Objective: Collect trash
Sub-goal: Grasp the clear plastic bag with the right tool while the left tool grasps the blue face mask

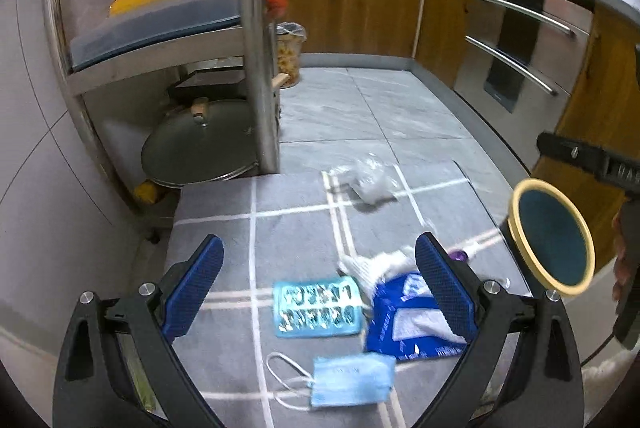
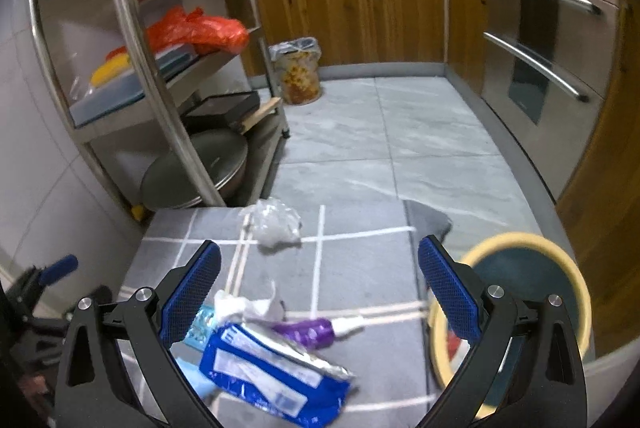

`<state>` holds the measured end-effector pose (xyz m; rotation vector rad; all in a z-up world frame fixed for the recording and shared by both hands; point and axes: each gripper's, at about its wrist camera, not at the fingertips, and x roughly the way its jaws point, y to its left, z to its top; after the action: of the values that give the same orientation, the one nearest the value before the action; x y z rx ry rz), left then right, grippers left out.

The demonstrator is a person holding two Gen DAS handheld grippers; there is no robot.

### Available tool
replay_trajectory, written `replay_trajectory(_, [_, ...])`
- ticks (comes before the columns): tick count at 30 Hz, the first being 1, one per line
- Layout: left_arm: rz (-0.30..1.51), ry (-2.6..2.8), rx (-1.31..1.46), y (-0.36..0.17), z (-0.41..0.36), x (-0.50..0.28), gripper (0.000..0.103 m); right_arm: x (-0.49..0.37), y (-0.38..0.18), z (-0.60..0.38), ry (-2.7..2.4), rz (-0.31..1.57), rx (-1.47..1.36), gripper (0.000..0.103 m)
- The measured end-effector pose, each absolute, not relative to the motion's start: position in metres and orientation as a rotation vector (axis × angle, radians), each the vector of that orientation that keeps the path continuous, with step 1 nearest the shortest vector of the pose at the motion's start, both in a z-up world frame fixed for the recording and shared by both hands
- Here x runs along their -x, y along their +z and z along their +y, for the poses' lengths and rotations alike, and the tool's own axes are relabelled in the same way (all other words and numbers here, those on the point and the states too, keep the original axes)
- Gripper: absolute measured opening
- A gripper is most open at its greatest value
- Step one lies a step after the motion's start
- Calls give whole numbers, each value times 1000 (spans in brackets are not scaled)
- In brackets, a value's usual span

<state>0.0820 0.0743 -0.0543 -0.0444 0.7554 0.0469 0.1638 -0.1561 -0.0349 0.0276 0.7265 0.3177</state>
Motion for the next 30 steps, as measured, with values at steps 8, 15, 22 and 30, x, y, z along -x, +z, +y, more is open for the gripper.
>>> replay_trajectory(8, [831, 44, 13, -81, 84, -115, 95, -205, -63, -118, 405, 782, 29, 98])
replay_trajectory(15, [870, 39, -11, -97, 89, -135, 95, -233, -87, -91, 430, 832, 67, 96])
replay_trajectory(22, [916, 98, 36, -113, 116, -162, 95, -257, -118, -65, 455, 875, 146, 95])
replay_trajectory(30, [941, 114, 33, -120, 121, -187, 95, -284, -152, -44, 458, 936, 165, 88])
